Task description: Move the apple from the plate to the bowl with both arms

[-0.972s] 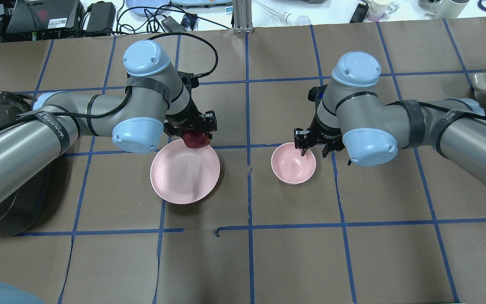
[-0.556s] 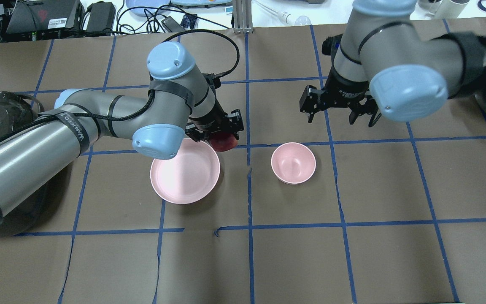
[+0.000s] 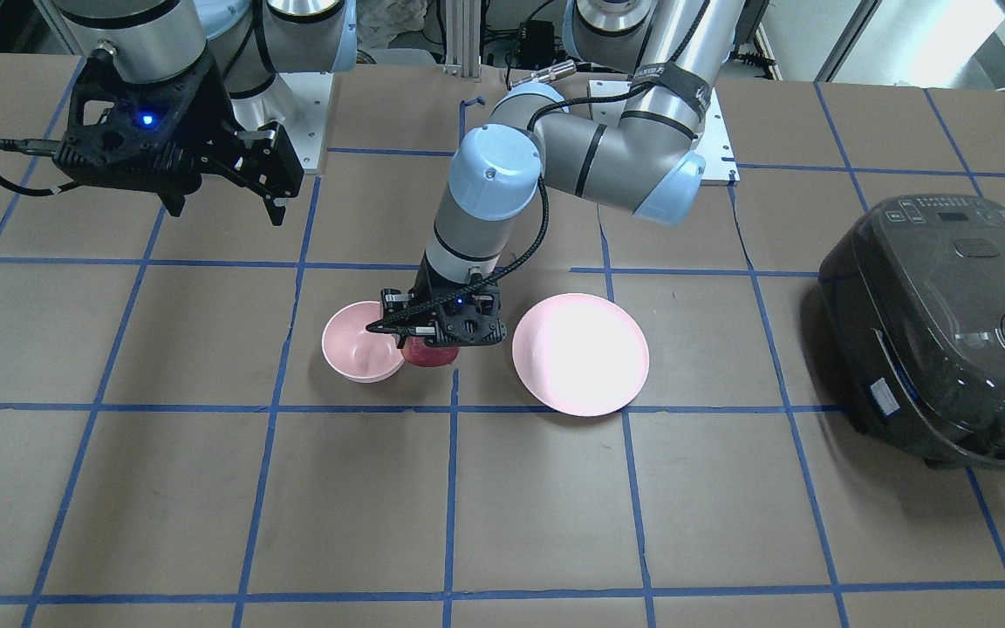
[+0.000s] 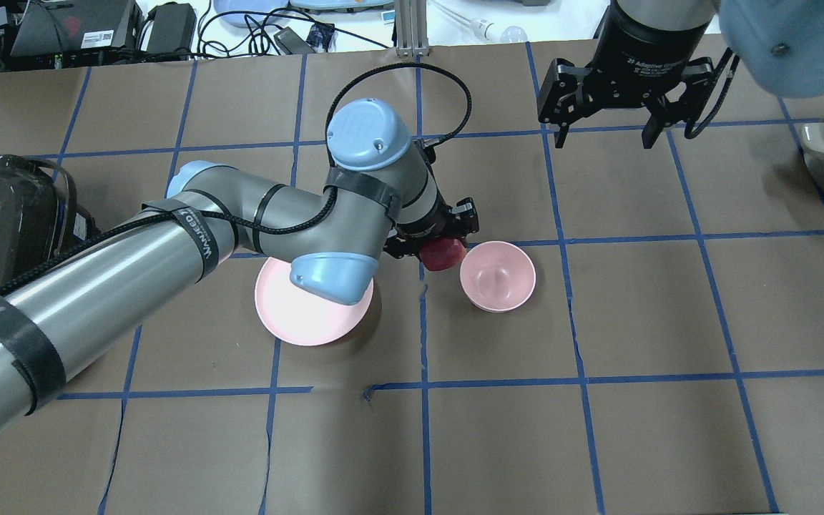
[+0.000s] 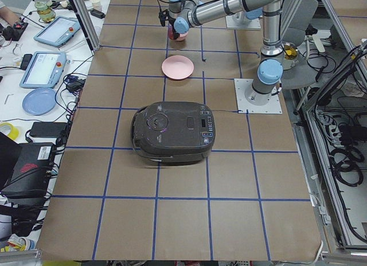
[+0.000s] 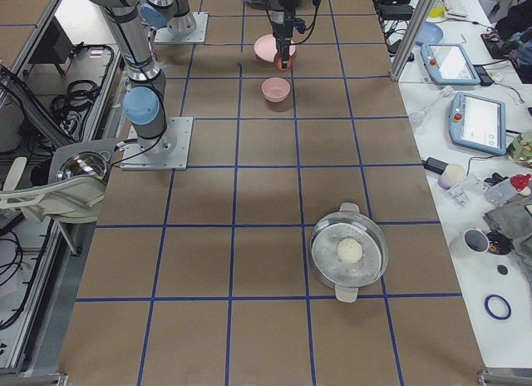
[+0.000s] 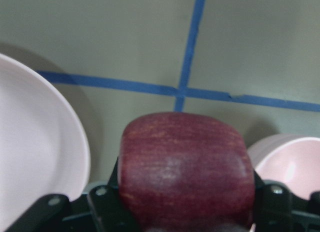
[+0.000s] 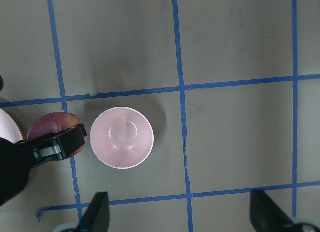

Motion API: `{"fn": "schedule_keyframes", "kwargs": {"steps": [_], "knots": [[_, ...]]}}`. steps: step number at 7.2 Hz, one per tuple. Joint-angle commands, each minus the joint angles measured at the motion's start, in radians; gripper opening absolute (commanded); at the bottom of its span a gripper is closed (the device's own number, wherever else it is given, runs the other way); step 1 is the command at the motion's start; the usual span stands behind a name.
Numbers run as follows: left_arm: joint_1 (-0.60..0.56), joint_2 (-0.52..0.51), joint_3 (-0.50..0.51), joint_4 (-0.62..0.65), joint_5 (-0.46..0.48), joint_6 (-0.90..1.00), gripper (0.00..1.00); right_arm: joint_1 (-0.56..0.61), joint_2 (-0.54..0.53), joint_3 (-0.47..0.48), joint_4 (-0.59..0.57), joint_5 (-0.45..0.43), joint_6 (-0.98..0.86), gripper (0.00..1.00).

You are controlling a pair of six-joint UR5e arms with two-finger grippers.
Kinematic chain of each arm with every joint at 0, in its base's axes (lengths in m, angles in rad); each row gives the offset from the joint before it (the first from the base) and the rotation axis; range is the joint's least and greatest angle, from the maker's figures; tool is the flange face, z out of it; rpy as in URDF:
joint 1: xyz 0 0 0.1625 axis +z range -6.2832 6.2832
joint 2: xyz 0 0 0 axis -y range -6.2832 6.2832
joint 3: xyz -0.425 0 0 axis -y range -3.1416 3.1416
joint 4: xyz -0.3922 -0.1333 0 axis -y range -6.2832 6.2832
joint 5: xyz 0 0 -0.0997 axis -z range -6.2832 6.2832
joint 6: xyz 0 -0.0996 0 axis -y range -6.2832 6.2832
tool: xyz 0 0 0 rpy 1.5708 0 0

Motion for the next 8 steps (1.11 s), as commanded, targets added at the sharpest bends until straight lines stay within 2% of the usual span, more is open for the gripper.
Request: {"fn": "schedule_keyframes", "kwargs": {"steps": [1,3,6,7,8], "knots": [[-0.064,-0.012,0.028,-0.004,0.009,-0.054,0.08,0.000,0.002,-0.004,0.002,0.002,0.000,1.00],[-0.105,-0.064,0.059,0.002,0.011,-0.140,0.08,0.000,0.002,-0.001,0.006,-0.001,0.000,1.00],[-0.132,-0.122,0.073,0.005,0.012,-0.173,0.09,0.000,0.002,0.001,0.006,-0.001,-0.003,1.00],[-0.132,-0.136,0.073,0.006,0.012,-0.173,0.21,0.000,0.002,0.001,0.006,-0.001,-0.003,1.00],[-0.132,-0.154,0.085,0.020,0.011,-0.171,0.58,0.000,0.002,0.001,0.008,-0.001,-0.003,1.00]]}}
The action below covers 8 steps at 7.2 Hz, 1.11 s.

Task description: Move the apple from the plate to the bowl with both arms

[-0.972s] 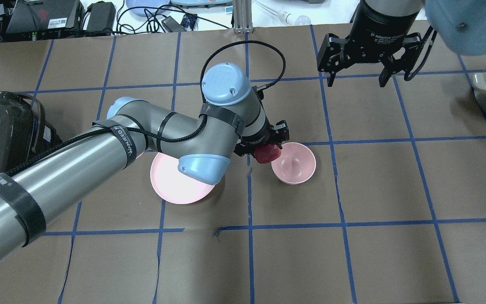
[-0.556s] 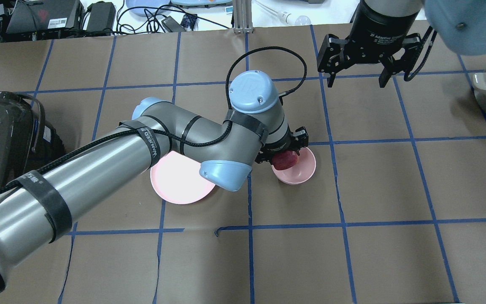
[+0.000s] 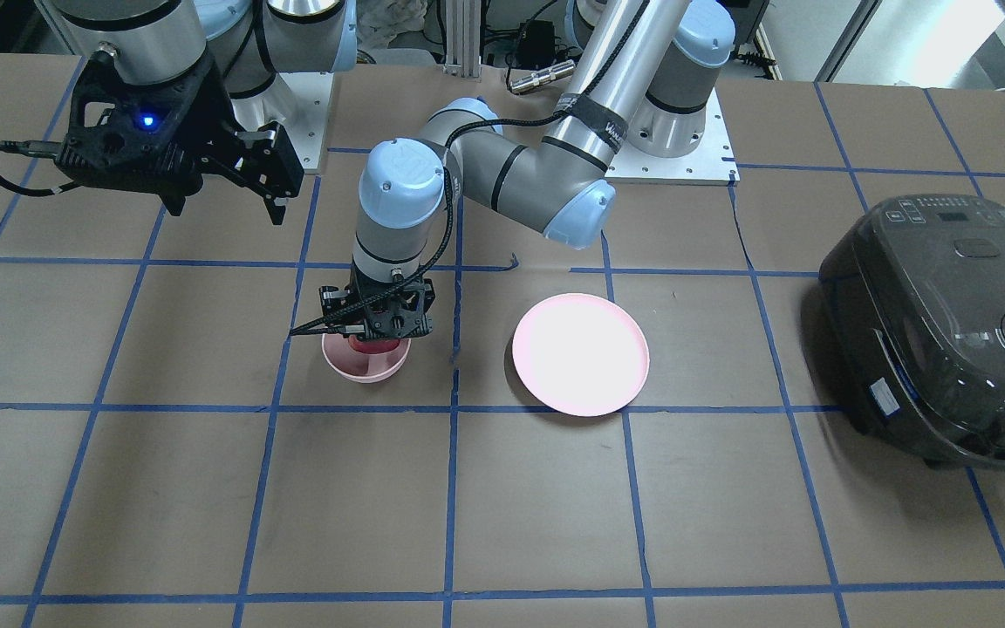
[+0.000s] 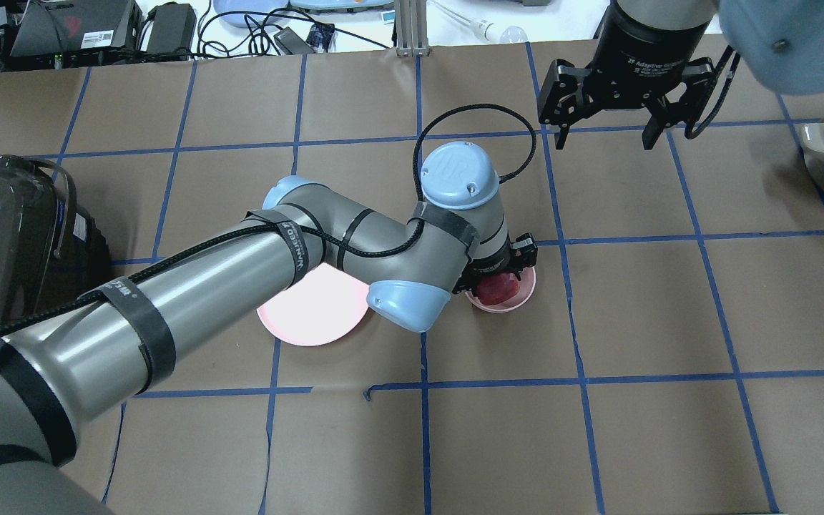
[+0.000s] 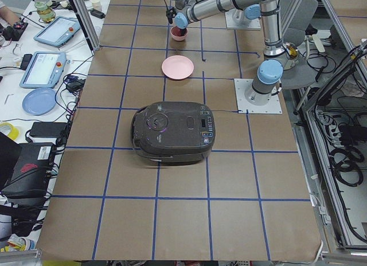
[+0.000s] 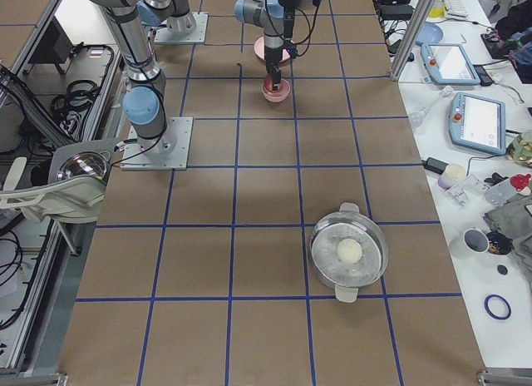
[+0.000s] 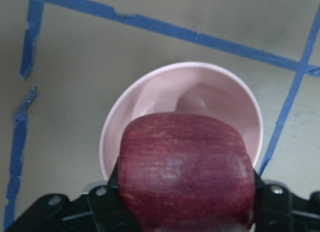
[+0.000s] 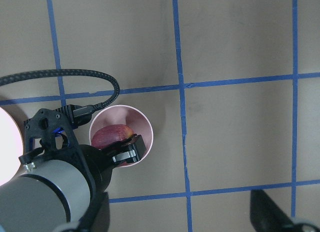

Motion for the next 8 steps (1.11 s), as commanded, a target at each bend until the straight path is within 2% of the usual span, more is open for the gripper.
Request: {"fn": "schedule_keyframes", "kwargs": {"steps": [1,2,3,4,6,7,8], "knots": [[-0.002,-0.025,0.017,0.011,-0.001,-0.001,0.80,0.000,0.000,0.000,0.000,0.000,0.000,1.00],[-0.002,-0.024,0.018,0.011,0.001,0.005,0.83,0.000,0.000,0.000,0.001,0.000,0.000,1.00],[-0.002,-0.019,0.018,0.011,0.002,0.012,0.93,0.000,0.000,0.000,0.001,0.000,0.000,1.00],[0.007,0.013,0.021,0.010,0.001,0.016,0.96,0.000,0.000,0.000,0.001,0.000,0.000,1.00],[0.096,0.071,0.019,-0.001,-0.012,0.073,0.95,0.000,0.000,0.000,0.001,0.000,0.000,1.00],[0.139,0.106,0.002,-0.018,-0.047,0.122,0.95,0.000,0.001,0.000,0.001,0.000,0.000,1.00],[0.167,0.132,-0.007,-0.073,-0.045,0.197,0.93,0.000,0.001,0.000,0.001,0.000,0.000,1.00]]}}
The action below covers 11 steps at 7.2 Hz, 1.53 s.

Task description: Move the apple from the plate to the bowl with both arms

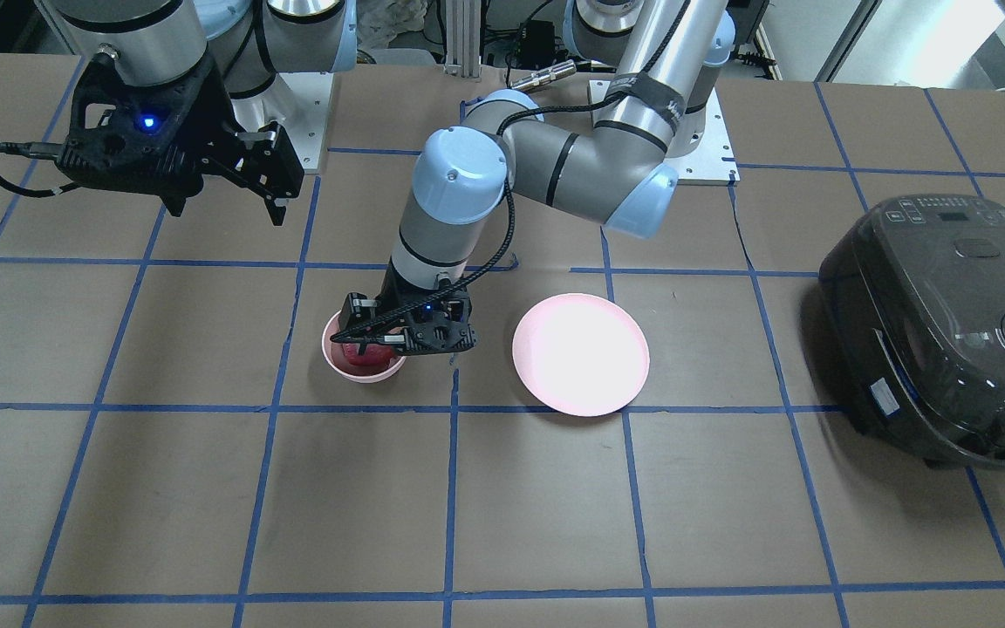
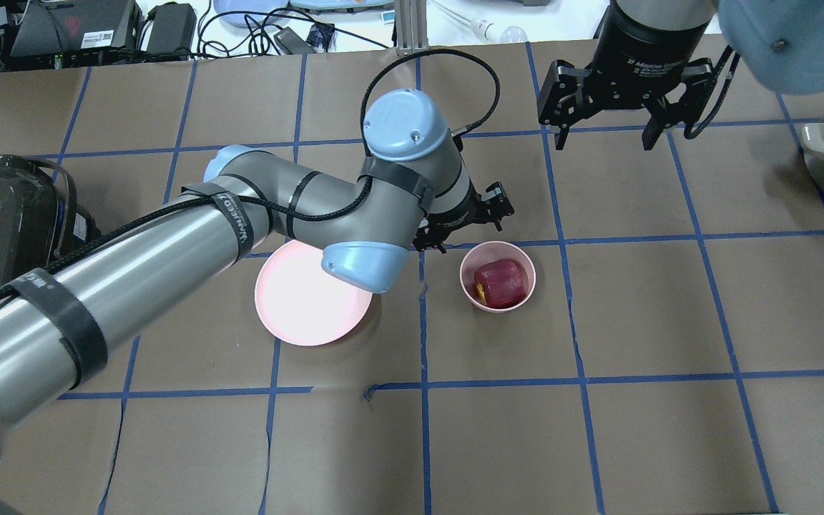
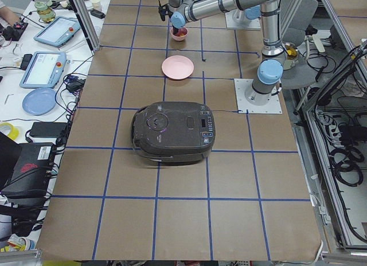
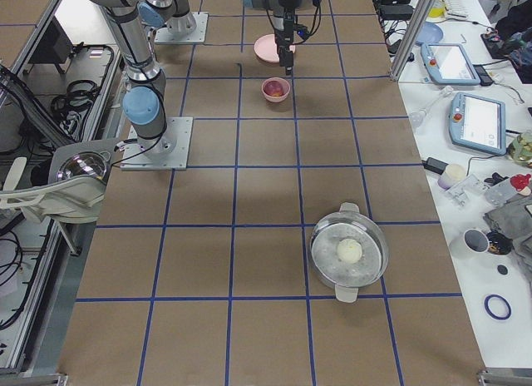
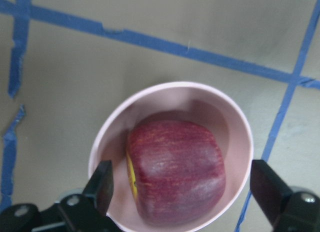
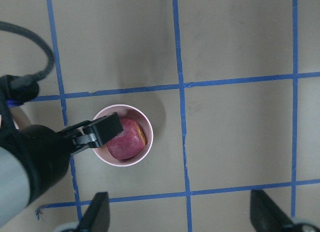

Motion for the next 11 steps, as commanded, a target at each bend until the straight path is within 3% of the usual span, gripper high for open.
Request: {"fn": "schedule_keyframes", "kwargs": {"steps": [1,2,5,6,7,11], "knots": [[0.079,0.080,-0.012,-0.142,-0.005,0.235,0.87,0.000,-0.001,0.000,0.000,0.000,0.000,1.00],[0.140,0.152,0.006,-0.231,-0.004,0.301,1.00,0.000,0.001,0.000,0.000,0.000,0.000,1.00],[0.422,0.306,0.169,-0.683,0.001,0.656,1.00,0.000,0.001,0.000,0.000,0.000,0.000,1.00],[0.465,0.324,0.219,-0.750,0.124,0.675,1.00,0.000,0.001,0.002,0.000,0.000,-0.002,1.00],[0.452,0.331,0.239,-0.752,0.265,0.708,1.00,0.000,0.001,0.002,0.000,0.000,0.000,1.00],[0.407,0.355,0.241,-0.749,0.233,0.709,1.00,0.000,0.001,0.002,0.000,0.002,0.000,1.00]]}}
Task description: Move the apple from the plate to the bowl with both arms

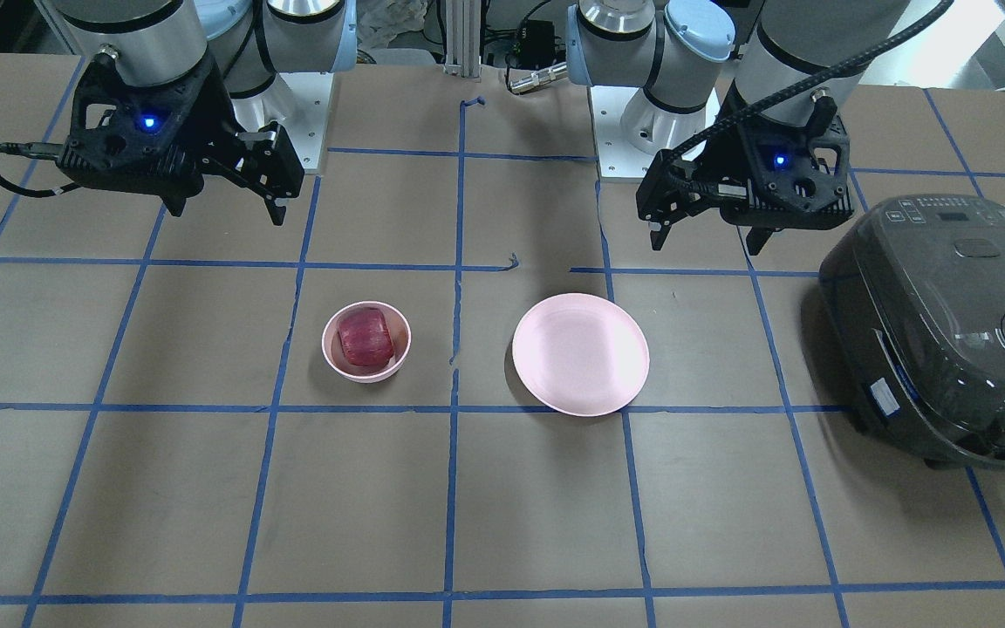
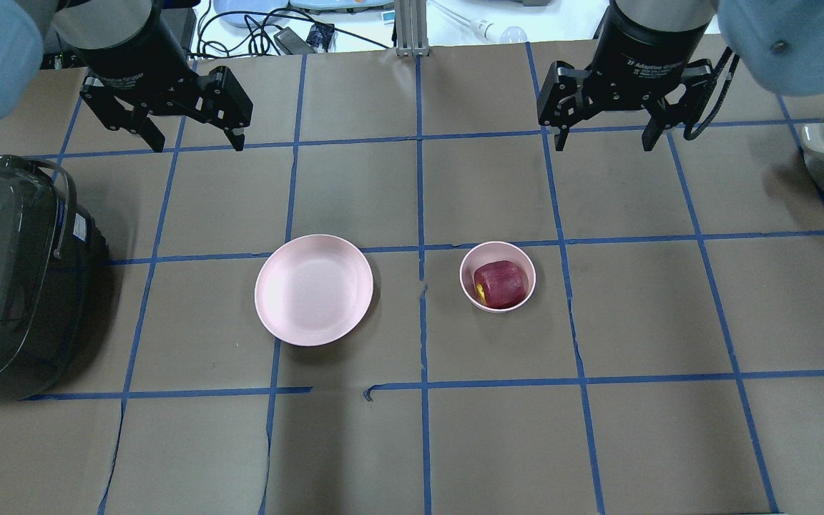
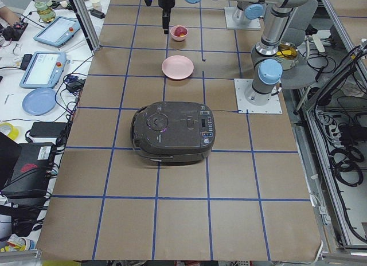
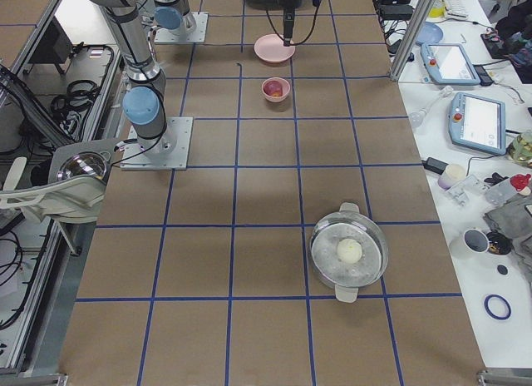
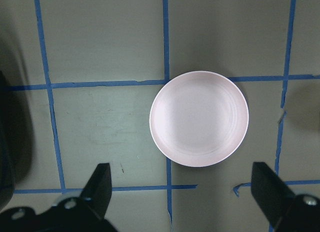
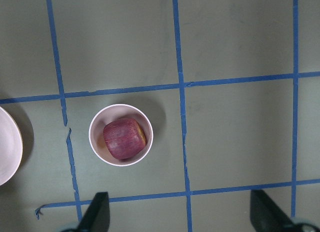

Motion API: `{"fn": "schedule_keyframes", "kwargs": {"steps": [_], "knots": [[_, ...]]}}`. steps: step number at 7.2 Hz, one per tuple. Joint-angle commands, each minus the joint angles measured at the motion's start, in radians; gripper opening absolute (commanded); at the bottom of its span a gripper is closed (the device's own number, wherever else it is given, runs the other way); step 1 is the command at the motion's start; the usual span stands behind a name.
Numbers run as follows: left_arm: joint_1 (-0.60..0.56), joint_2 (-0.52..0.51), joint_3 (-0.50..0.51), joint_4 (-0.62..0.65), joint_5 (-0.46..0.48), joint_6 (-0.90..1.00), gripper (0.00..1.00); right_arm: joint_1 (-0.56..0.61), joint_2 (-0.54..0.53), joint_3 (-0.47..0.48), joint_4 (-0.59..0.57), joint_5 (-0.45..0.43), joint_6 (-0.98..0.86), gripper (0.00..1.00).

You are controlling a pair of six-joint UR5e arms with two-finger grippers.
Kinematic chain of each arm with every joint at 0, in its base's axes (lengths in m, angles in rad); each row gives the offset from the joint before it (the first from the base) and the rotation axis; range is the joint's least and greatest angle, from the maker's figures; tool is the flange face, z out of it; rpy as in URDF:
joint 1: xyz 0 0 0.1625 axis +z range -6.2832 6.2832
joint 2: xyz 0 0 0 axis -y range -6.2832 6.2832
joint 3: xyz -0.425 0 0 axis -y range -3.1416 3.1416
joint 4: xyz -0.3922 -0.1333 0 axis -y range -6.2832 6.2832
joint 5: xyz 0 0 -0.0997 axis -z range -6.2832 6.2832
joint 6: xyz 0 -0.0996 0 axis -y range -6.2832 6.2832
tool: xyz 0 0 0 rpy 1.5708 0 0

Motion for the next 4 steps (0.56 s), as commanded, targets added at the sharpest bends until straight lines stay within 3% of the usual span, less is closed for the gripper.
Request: {"fn": "schedule_keyframes", "kwargs": {"steps": [1,4], "knots": [[0.007,0.006,-0.005,0.000,0.001,0.005,1.00,0.000,0.001,0.000,0.000,0.001,-0.001,1.00],[0.016,0.014,-0.014,0.002,-0.010,0.000,1.00,0.000,0.006,0.000,-0.002,0.000,-0.001,1.00]]}}
